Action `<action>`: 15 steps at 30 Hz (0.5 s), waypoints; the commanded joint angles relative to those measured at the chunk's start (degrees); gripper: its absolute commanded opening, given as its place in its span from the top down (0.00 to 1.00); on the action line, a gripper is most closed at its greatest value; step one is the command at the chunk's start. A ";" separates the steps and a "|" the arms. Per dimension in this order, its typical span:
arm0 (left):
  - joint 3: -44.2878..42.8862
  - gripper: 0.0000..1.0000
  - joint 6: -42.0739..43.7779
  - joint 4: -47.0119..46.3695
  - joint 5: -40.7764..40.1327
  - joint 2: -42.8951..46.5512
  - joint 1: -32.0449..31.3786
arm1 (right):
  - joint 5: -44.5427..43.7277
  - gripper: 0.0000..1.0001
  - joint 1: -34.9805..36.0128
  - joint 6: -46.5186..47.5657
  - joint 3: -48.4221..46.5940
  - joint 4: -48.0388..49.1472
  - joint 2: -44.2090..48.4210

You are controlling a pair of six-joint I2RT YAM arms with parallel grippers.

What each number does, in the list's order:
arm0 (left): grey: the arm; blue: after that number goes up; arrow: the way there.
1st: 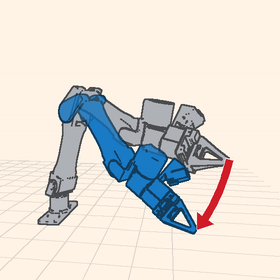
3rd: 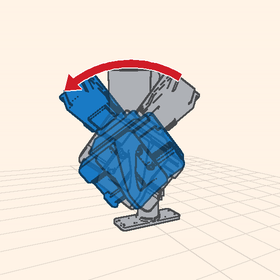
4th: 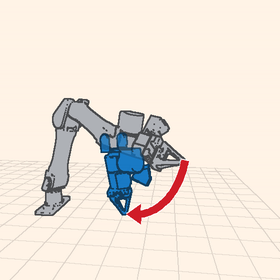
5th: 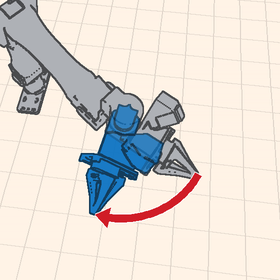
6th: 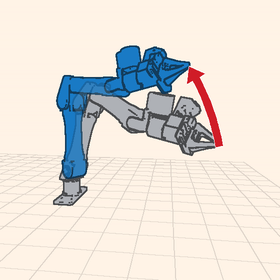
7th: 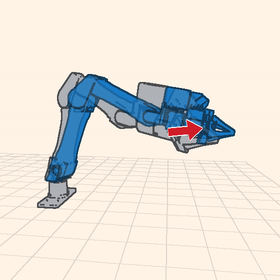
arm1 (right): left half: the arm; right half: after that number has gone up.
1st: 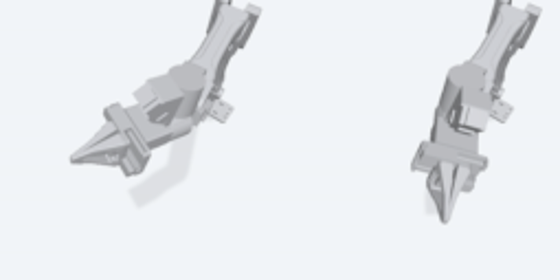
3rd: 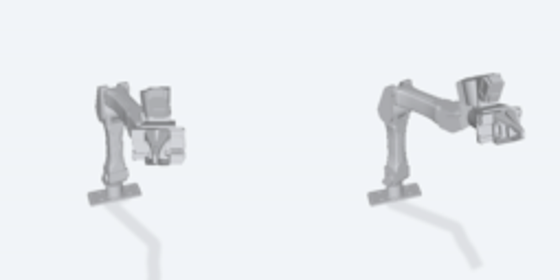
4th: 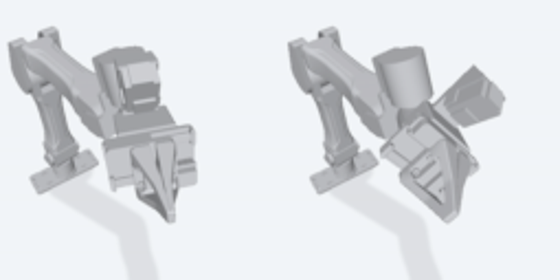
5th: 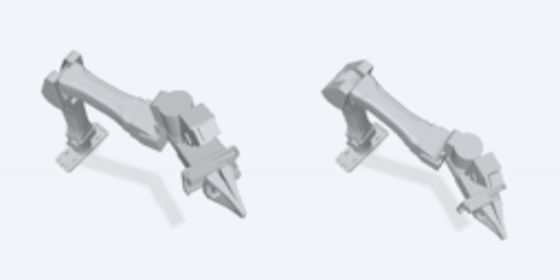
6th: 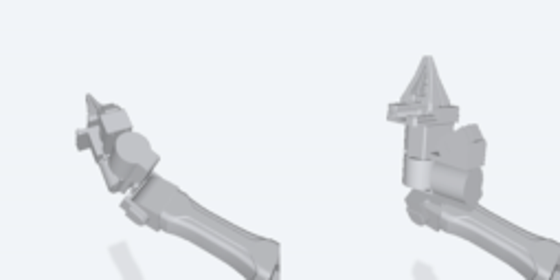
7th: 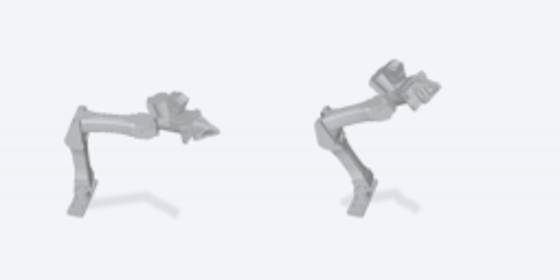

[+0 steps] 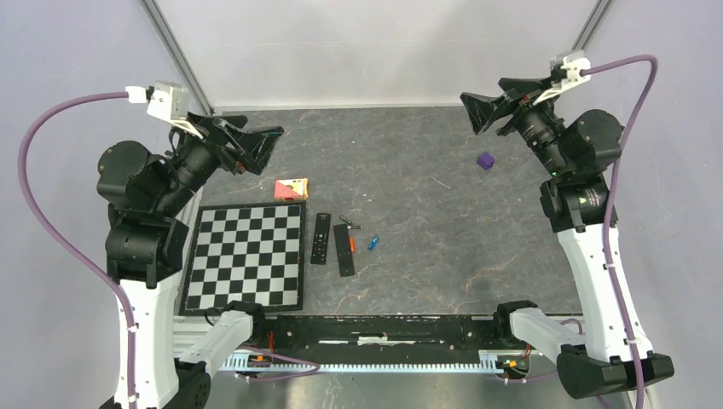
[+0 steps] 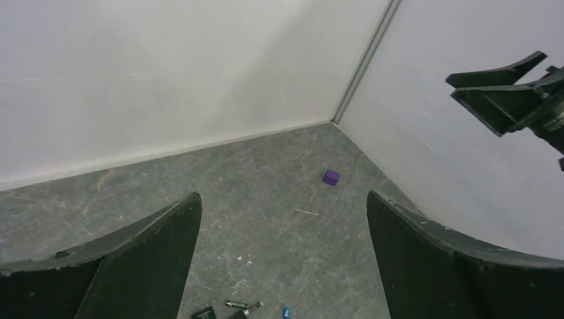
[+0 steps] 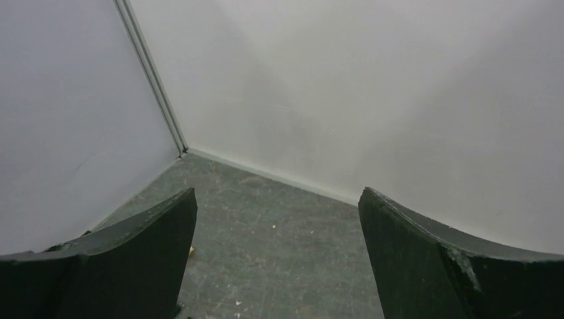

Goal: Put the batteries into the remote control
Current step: Pick up the remote control from the center of the board.

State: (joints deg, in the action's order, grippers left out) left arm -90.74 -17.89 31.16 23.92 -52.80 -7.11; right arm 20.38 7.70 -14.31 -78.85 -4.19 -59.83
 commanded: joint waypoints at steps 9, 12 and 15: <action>20.66 0.00 -18.44 -2.68 4.26 5.06 0.00 | 6.37 0.15 3.01 -11.10 18.08 10.02 -2.09; 25.51 0.00 -19.32 -3.50 4.61 4.44 0.00 | 3.55 0.19 6.13 -12.46 22.19 9.72 -2.49; 33.35 0.02 -23.38 -5.31 1.57 3.45 -1.43 | 0.33 0.29 8.76 -14.38 25.42 7.61 -3.39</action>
State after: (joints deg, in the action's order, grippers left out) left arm -63.96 -33.61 29.17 27.53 -48.69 -7.20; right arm 23.35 13.72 -24.91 -56.18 1.89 -62.87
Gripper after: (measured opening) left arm 0.993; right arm 0.765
